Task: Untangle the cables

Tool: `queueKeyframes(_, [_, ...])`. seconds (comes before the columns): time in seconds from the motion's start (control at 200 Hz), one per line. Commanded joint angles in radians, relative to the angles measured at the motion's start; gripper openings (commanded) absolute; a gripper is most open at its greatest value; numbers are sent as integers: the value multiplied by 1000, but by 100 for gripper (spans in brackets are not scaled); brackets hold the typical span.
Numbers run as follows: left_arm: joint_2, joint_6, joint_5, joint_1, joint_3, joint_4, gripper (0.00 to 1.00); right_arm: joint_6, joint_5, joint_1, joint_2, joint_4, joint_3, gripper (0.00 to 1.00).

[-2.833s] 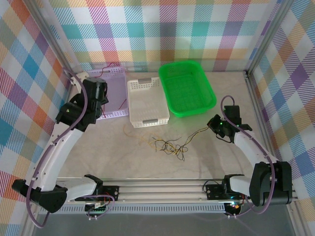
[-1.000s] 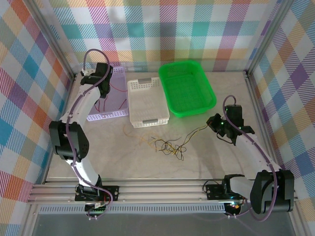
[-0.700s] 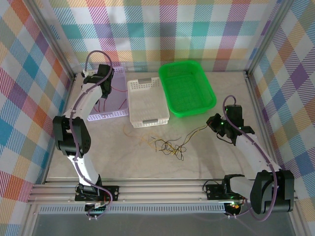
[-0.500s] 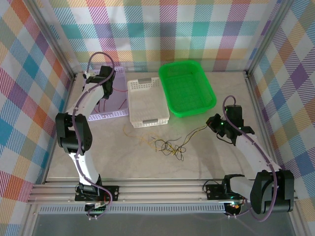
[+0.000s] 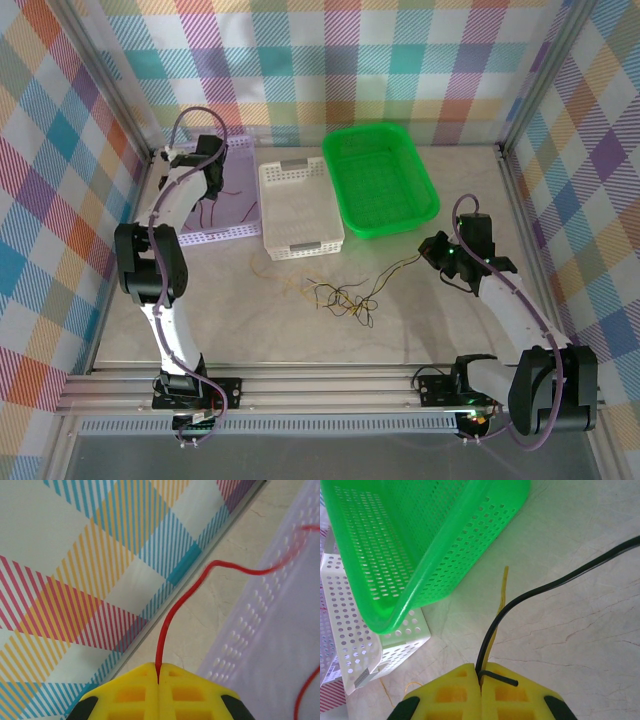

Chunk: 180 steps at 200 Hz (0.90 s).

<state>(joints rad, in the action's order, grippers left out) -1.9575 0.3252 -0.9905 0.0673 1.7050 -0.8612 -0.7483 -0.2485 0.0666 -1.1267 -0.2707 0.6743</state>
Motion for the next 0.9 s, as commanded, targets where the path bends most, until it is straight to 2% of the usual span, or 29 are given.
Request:
queueKeyframes(0.0, [-16,23,-43,-22,15,-8,0,-5,-19,7,-8,26,-4,0])
queueKeyframes(0.355, [-75,43,-23,-15,34,-27,0,-2,-18,9,-7,24,-3,0])
queueKeyframes(0.895, [-247,68,-52,80,197,-73,0,-1,-23,12,8,18,-2,0])
